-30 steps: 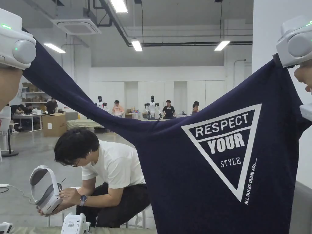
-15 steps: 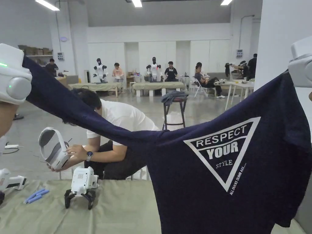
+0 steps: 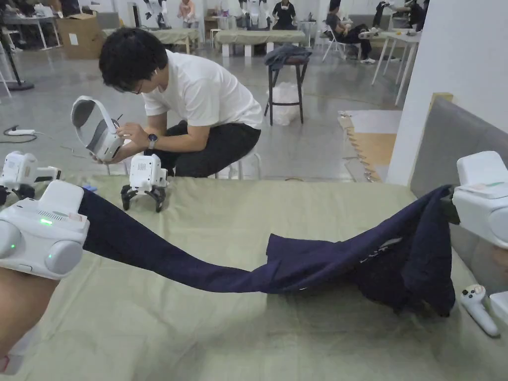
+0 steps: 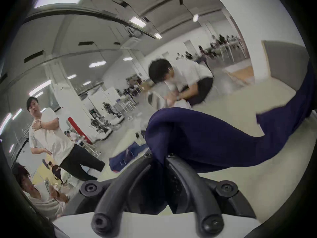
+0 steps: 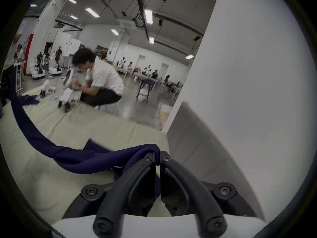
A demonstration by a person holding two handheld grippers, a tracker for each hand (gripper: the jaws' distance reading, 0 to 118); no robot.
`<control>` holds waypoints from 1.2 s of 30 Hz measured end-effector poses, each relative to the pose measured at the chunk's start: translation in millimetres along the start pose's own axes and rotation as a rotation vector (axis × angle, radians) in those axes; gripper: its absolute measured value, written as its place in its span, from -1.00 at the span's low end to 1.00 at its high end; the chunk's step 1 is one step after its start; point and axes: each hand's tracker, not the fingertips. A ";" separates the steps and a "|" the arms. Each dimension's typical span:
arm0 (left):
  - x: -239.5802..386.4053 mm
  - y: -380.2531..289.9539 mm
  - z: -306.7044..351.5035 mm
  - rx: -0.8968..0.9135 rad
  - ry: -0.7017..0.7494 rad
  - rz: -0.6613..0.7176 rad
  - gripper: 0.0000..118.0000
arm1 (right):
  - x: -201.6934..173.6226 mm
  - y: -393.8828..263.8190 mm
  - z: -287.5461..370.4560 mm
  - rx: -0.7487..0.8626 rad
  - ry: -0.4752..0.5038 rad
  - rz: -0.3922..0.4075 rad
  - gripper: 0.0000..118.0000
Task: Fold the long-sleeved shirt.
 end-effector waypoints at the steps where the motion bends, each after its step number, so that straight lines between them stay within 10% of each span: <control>1: 5.9 -20.8 5.9 -0.036 -0.012 -0.014 -0.84 | -7.3 -21.3 6.6 -0.032 0.024 0.015 -0.97; 17: 56.2 -245.4 74.5 -0.430 -0.181 -0.309 -0.84 | -88.6 -240.1 87.1 -0.428 0.221 0.152 -0.97; 23: 72.6 -266.9 69.6 -0.543 -0.272 -0.201 -0.65 | -115.5 -270.3 76.9 -0.553 0.271 0.148 -0.85; 26: 62.1 -246.4 73.5 -0.525 -0.306 0.000 0.76 | -112.4 -264.1 79.5 -0.560 0.335 0.068 0.65; 27: 55.8 -227.2 83.0 -0.451 -0.314 0.097 0.88 | -108.5 -250.9 86.1 -0.510 0.338 0.038 0.76; 36: -6.3 -54.6 174.9 0.172 -0.253 0.606 0.74 | -82.1 -94.6 162.9 0.121 0.226 -0.483 0.58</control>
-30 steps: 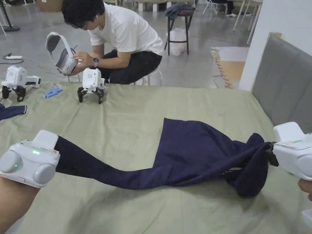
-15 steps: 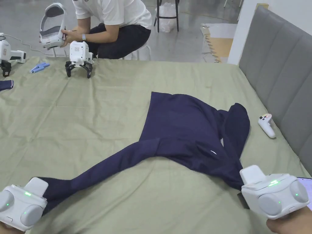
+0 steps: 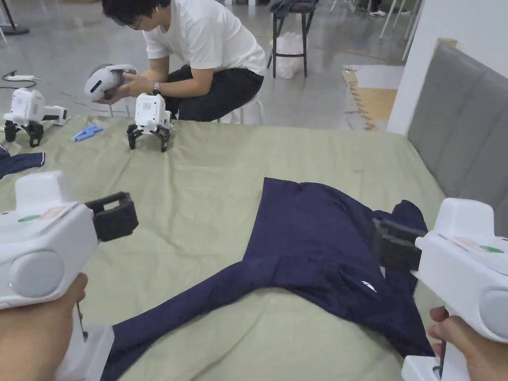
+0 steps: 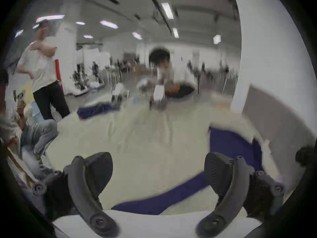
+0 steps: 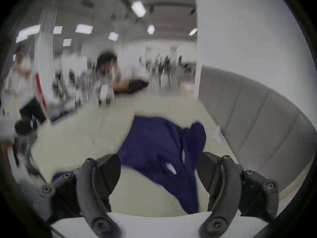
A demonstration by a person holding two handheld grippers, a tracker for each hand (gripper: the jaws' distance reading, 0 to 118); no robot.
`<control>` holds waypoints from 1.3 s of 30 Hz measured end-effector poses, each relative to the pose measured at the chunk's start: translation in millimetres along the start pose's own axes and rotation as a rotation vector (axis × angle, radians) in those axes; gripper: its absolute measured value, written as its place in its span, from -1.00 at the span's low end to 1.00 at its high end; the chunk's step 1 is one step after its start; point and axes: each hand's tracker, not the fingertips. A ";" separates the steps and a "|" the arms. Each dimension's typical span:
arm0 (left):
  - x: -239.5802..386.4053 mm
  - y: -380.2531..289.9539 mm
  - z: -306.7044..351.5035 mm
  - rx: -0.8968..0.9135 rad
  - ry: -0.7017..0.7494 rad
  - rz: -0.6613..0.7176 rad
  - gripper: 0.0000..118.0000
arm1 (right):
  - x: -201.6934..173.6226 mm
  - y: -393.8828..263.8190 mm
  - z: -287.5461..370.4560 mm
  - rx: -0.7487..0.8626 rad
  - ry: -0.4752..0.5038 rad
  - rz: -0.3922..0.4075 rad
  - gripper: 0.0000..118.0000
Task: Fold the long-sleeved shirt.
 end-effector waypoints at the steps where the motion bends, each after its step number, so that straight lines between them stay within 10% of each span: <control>1: 10.5 7.7 3.8 0.049 -0.019 -0.007 0.74 | -7.7 4.7 2.0 0.055 0.007 -0.027 0.58; 6: 51.6 2.1 5.9 0.119 -0.038 -0.079 0.74 | -46.6 7.9 -5.1 0.109 -0.037 0.203 0.38; 9: 57.9 -16.6 7.7 0.108 -0.052 -0.056 0.58 | -49.1 3.9 -8.3 0.107 -0.047 0.191 -0.16; 13: 59.9 -41.0 -3.5 0.072 -0.020 -0.073 -0.93 | -47.4 -6.8 -10.5 0.094 -0.053 0.170 -1.00; 14: 59.8 -44.4 -7.3 0.035 -0.071 -0.074 -0.96 | -46.0 -7.7 -11.2 0.084 -0.047 0.166 -1.00; 23: 99.0 -28.2 -104.4 -0.312 -0.315 -0.328 -0.92 | -31.9 1.6 -18.3 0.049 -0.043 0.169 -1.00; 24: 106.5 -30.1 -122.2 -0.373 -0.350 -0.344 -0.67 | -29.1 3.1 -21.0 0.048 -0.044 0.165 -1.00; 26: 125.8 -48.5 -160.4 -0.472 -0.370 -0.413 0.64 | -20.9 4.1 -29.8 0.037 -0.046 0.145 -1.00; 27: 133.2 -54.6 -167.6 -0.482 -0.363 -0.426 0.88 | -19.6 3.6 -33.1 0.031 -0.048 0.144 -1.00; 39: 142.2 -209.4 -253.9 -0.699 -0.297 -0.528 0.49 | 1.6 -35.8 -83.2 -0.127 -0.049 0.148 -1.00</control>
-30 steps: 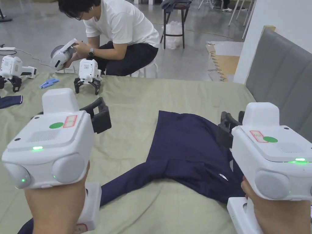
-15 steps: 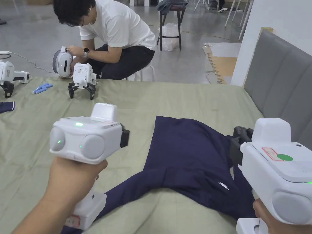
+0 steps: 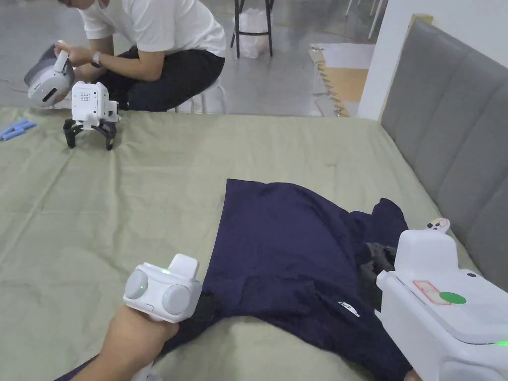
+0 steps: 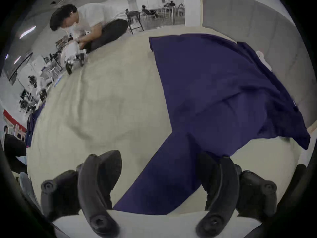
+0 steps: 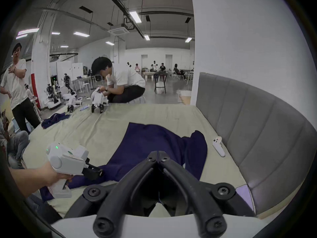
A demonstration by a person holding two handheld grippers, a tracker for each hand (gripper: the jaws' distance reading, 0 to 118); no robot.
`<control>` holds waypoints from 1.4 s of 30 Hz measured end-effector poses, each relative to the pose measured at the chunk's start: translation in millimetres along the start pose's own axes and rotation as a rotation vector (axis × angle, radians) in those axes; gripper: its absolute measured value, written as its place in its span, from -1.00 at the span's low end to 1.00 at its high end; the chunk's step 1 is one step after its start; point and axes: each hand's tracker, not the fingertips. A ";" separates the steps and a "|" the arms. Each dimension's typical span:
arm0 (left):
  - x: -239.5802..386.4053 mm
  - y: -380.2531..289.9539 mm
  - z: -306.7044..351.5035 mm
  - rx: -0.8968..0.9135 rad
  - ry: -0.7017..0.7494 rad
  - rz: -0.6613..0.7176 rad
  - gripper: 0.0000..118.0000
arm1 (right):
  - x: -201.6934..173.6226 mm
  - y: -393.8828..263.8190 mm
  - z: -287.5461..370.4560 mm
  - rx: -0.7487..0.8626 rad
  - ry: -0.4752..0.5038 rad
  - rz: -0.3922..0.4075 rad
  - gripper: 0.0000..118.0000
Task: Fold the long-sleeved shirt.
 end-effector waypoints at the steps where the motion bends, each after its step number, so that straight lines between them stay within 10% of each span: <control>1: 3.1 0.2 -1.1 -0.001 0.000 0.008 0.48 | 0.7 -3.2 -4.7 -0.011 -0.001 -0.003 -1.00; 3: 10.1 -1.9 -1.0 -0.006 -0.011 0.004 0.41 | 2.4 -10.0 -14.8 -0.031 0.002 -0.013 -1.00; 10: 18.3 6.4 -17.4 -0.027 -0.037 -0.092 -0.89 | -7.3 -11.4 -35.8 -0.054 0.030 -0.009 -1.00; 15: 20.3 2.4 -16.9 -0.015 -0.022 -0.148 -0.90 | -23.4 38.4 -115.0 -0.083 0.090 0.116 -0.98; 17: 9.1 2.3 -30.1 -0.036 -0.081 -0.083 -0.90 | -35.5 70.7 -179.5 -0.109 0.158 0.142 -0.39; 19: -1.2 8.8 -35.2 -0.049 -0.116 -0.082 -0.90 | -53.6 100.7 -259.5 -0.204 0.192 0.239 0.87; 20: 1.8 3.8 -28.1 -0.052 -0.126 -0.092 -0.90 | -61.2 110.9 -293.9 -0.244 0.226 0.255 0.97; 36: -25.5 8.1 -50.0 -0.068 -0.243 0.011 -0.90 | -133.2 104.3 -571.4 -0.660 0.252 0.618 0.81; 42: -24.1 9.2 -54.7 -0.072 -0.248 0.018 -0.90 | -129.5 87.7 -579.2 -0.709 0.302 0.476 0.13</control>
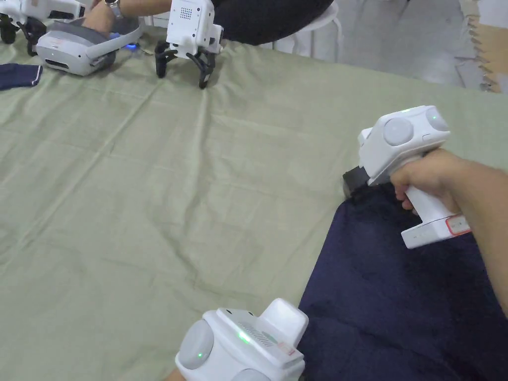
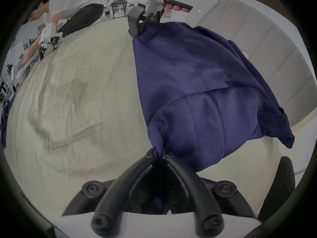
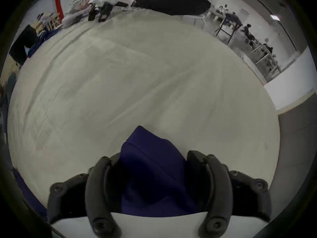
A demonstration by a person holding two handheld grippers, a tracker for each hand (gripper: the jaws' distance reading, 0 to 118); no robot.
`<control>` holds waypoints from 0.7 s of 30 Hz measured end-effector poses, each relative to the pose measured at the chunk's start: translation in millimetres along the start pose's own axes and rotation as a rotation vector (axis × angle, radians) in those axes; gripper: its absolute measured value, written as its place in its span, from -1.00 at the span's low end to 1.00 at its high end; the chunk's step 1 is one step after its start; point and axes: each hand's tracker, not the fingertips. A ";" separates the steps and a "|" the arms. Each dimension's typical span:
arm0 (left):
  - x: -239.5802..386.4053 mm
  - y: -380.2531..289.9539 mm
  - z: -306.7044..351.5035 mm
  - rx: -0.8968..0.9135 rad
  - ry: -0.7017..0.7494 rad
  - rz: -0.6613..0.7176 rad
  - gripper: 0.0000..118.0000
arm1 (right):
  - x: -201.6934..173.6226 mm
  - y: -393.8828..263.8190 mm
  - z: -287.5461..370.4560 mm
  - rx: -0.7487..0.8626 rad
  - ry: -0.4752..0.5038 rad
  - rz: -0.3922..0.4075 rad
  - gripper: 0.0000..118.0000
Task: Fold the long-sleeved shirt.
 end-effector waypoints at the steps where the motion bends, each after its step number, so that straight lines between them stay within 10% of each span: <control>1: 1.5 0.0 -0.5 0.002 0.009 -0.007 -0.90 | -1.9 -0.7 4.6 0.017 0.012 0.020 -0.20; 3: 4.8 -0.9 -0.7 0.005 0.020 -0.004 -0.90 | -10.5 -5.0 10.6 0.031 -0.069 0.063 -0.81; 21: 46.5 21.1 246.1 0.455 0.295 -0.240 -0.90 | 11.5 -120.3 341.0 0.542 -0.176 -0.166 -0.82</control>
